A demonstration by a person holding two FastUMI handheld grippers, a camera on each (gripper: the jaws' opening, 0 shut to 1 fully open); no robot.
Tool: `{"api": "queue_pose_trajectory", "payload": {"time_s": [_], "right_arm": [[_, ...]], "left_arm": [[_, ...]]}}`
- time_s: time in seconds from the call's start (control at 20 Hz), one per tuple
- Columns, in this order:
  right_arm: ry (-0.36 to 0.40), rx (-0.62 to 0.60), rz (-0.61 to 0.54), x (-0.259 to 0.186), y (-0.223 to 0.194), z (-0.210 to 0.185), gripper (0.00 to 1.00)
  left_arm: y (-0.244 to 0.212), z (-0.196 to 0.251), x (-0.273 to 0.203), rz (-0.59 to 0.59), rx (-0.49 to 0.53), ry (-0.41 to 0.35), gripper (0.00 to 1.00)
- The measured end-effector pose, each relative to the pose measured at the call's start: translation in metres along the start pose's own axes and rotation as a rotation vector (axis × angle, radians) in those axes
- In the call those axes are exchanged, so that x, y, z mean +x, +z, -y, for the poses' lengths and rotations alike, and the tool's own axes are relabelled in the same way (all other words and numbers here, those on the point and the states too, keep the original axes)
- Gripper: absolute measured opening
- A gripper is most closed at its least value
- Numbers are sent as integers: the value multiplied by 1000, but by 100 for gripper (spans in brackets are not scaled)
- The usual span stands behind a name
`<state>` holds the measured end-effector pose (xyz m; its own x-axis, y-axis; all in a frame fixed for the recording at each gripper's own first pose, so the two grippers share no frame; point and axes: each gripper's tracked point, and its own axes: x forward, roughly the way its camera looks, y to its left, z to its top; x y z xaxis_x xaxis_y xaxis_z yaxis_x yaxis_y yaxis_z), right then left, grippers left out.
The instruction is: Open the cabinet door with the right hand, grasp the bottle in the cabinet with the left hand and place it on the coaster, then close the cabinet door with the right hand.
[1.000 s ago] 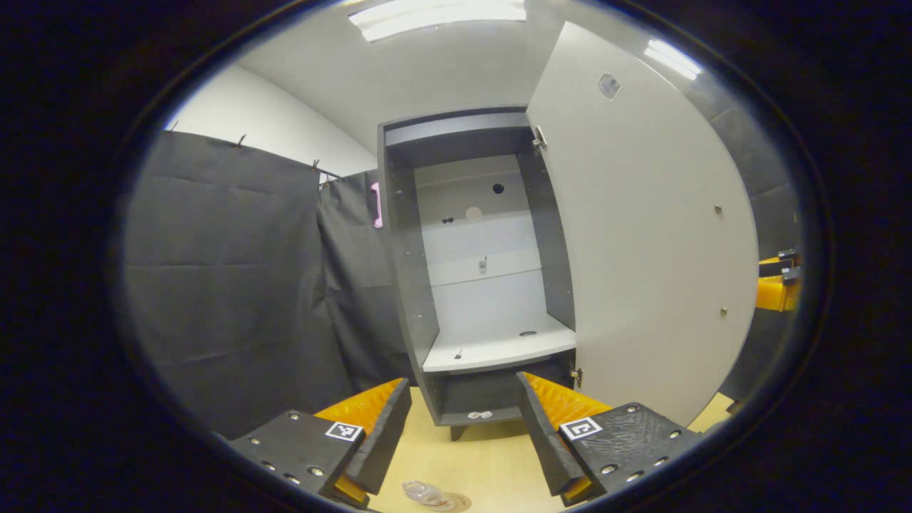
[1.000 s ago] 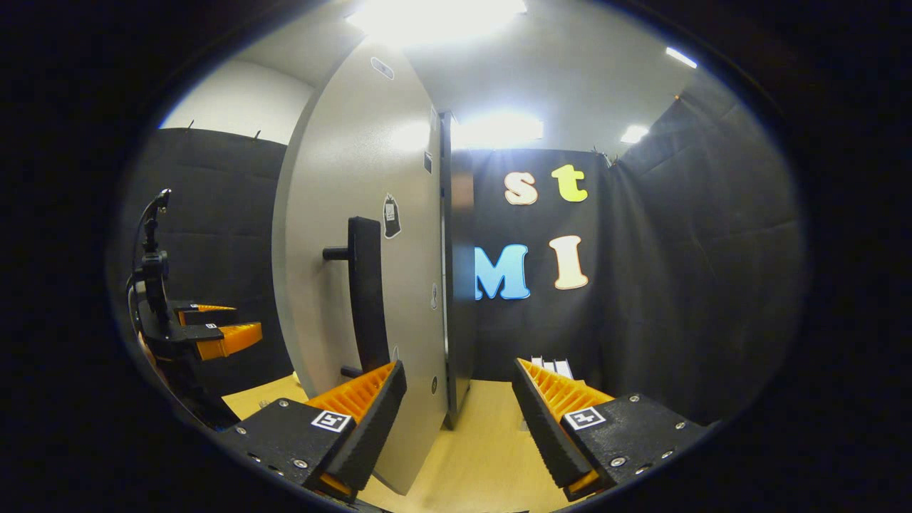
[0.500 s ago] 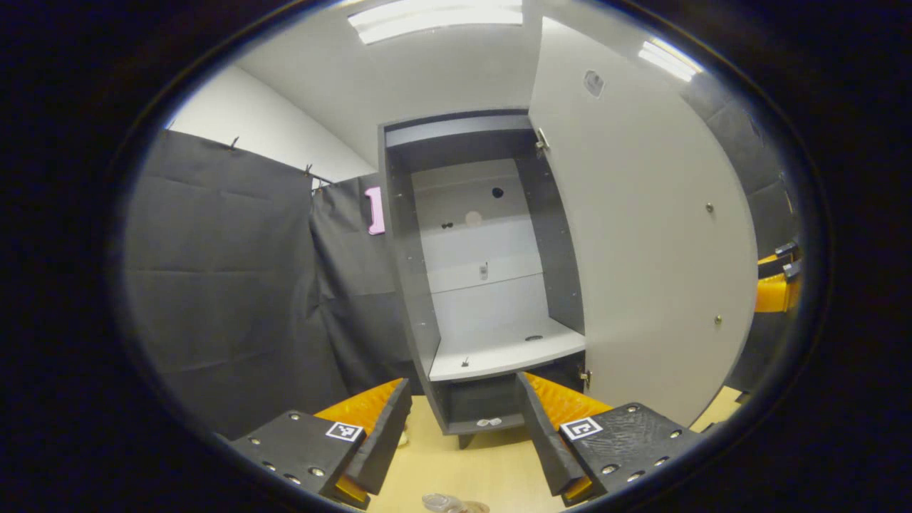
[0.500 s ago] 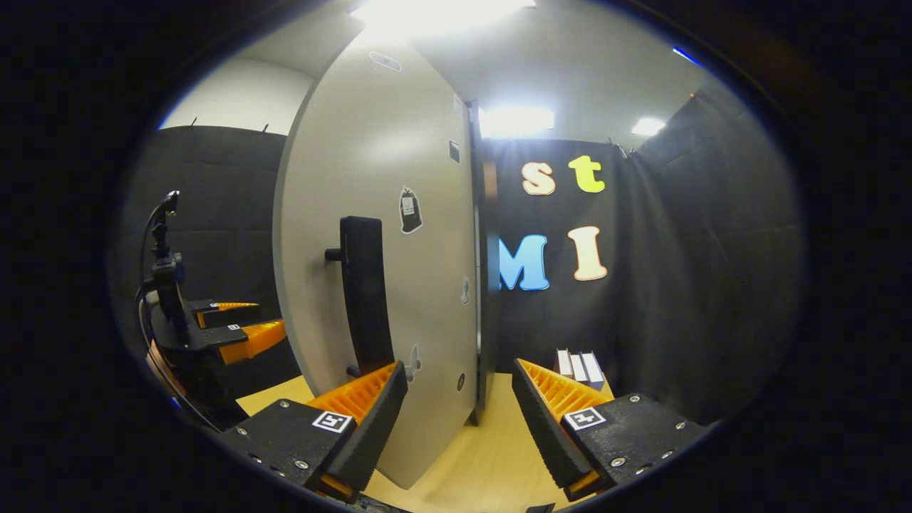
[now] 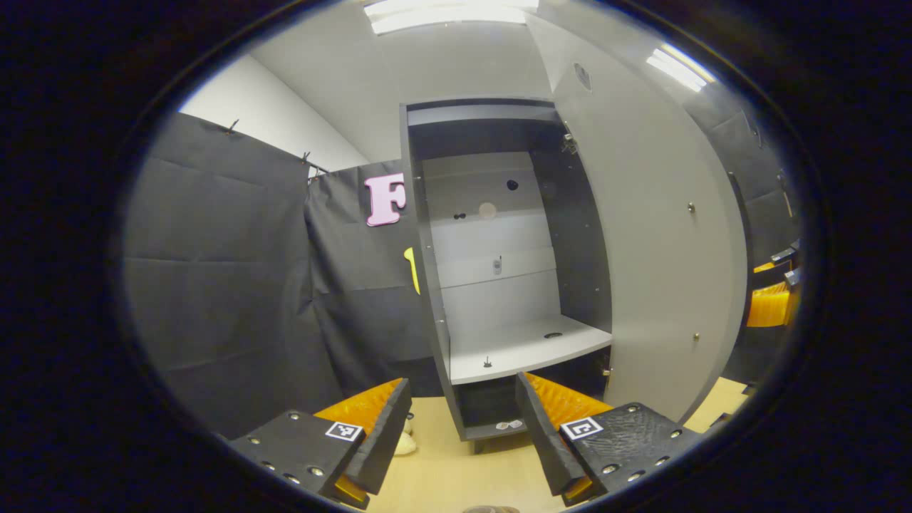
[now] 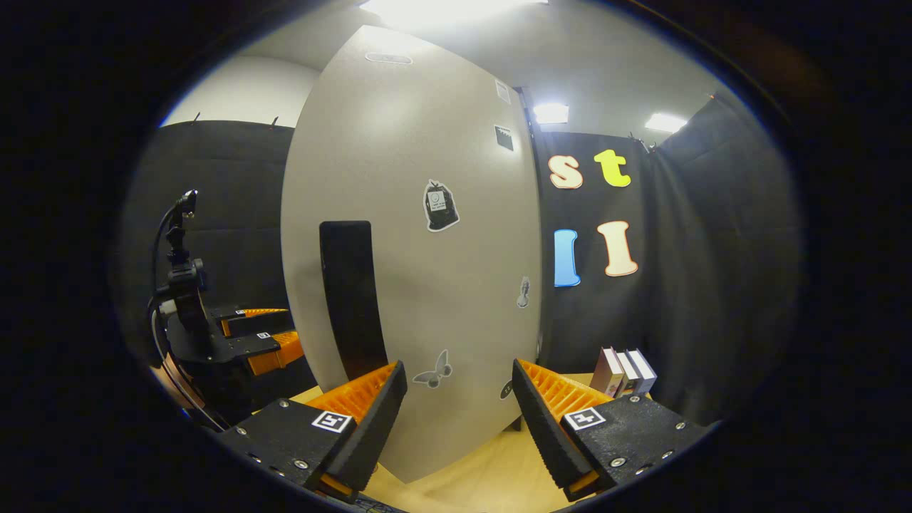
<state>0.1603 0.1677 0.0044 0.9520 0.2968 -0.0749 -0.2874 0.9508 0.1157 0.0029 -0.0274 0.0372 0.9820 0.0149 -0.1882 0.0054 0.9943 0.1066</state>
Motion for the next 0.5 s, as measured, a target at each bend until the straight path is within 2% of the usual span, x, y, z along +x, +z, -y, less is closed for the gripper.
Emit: {"api": "queue_pose_trajectory", "payload": {"time_s": [0.2,0.5], "right_arm": [[0,-18,11,32,4,-28,92],[-63,1,26,65,3,-46,92]], "left_arm": [[2,-5,8,21,7,-22,85],[-2,-2,14,16,1,-97,85]]}}
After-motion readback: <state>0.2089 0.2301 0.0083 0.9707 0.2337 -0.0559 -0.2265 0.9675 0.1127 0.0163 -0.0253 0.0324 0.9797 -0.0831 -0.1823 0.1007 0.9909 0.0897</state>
